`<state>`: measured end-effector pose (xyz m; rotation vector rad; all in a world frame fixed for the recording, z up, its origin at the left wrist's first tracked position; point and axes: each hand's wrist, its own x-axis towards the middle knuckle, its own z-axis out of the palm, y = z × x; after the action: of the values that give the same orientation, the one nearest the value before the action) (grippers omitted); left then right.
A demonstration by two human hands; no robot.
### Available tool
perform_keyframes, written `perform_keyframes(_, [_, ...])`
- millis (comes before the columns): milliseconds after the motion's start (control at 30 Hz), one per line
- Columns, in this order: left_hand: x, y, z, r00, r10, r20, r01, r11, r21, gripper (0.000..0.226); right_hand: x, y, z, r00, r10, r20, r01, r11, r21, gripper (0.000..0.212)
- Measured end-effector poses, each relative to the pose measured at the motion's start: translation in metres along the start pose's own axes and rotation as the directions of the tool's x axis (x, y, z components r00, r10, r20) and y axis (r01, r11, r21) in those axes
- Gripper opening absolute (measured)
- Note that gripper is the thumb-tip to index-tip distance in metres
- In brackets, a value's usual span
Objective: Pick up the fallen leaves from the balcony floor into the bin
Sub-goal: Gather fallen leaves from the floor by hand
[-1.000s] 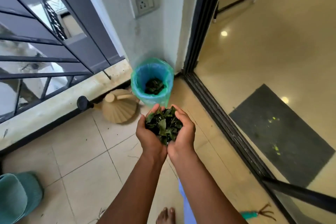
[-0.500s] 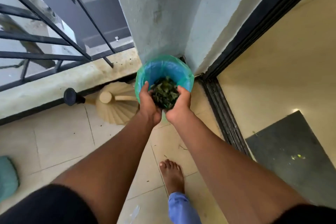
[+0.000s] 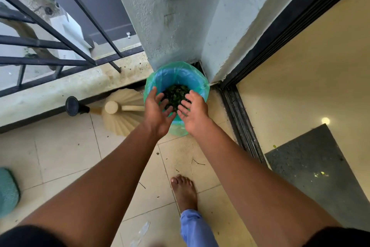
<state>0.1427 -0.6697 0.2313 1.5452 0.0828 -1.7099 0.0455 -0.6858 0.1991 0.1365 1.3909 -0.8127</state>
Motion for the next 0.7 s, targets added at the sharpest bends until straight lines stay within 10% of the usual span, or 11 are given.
perform_keyframes(367, [-0.107,-0.091,-0.097,0.998,-0.054,0.012,0.041,0.866,0.498,0.028,-0.107,0.1,-0.108,0.977,-0.194,-0.088,0.14,0.898,-0.417,0.018])
perform_keyframes(700, [-0.205,-0.119,-0.15,0.983,-0.18,0.044,0.095,0.692,0.716,0.031,-0.21,0.195,-0.151,0.971,-0.179,-0.162,0.12,0.941,-0.318,0.021])
